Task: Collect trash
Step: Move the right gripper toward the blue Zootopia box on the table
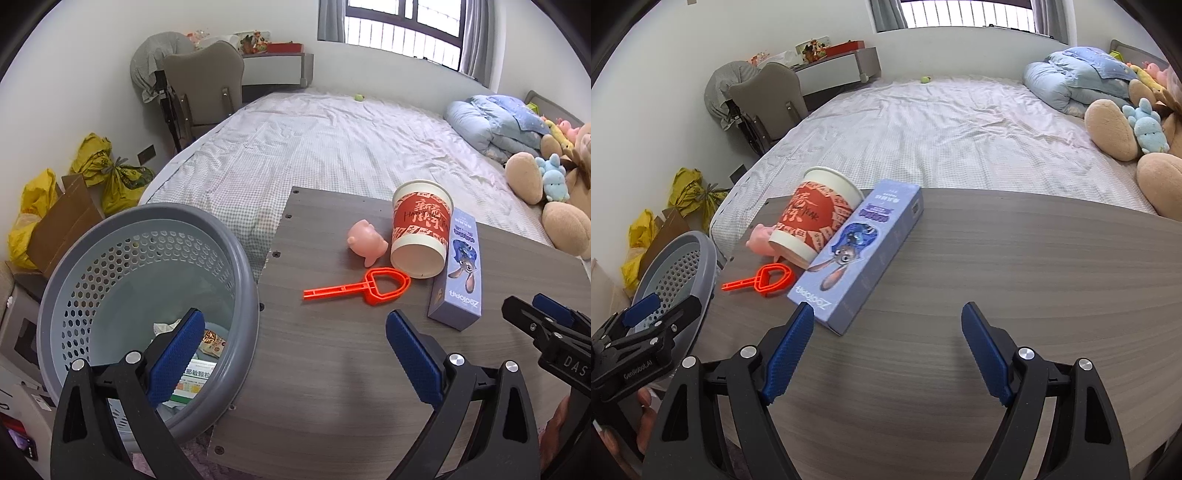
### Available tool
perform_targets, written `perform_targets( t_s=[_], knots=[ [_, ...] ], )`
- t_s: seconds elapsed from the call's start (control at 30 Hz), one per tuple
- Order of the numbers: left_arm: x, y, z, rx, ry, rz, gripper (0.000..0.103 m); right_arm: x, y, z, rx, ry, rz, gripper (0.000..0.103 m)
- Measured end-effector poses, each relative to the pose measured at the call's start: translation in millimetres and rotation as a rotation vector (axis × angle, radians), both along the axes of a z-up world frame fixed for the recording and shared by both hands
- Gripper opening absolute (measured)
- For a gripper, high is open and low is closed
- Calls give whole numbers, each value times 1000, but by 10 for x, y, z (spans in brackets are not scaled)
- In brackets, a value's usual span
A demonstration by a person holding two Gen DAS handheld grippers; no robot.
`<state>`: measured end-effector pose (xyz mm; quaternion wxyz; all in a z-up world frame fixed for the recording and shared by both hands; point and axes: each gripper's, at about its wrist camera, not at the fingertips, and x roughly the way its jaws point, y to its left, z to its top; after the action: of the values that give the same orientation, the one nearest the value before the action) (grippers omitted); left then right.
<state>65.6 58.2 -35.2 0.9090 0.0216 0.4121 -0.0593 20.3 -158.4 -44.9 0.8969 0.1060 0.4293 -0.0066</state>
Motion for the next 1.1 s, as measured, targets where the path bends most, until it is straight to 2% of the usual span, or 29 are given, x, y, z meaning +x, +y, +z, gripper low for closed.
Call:
perform_targets(
  t_s=[0.23, 0.57, 0.9, 1.1],
  knots=[
    [-44, 101, -12, 1, -4, 25, 97, 218, 244, -19, -24, 15, 19, 78],
    [-39, 252, -7, -15, -1, 63, 97, 486, 560, -46, -133, 51, -13, 78],
    [-44, 301, -28, -34, 10, 66, 97, 532, 592, -147, -202, 85, -47, 78],
    [-56, 273, -18, -37, 6, 61, 97, 438, 441, -155, -201, 95, -68, 78]
  ],
)
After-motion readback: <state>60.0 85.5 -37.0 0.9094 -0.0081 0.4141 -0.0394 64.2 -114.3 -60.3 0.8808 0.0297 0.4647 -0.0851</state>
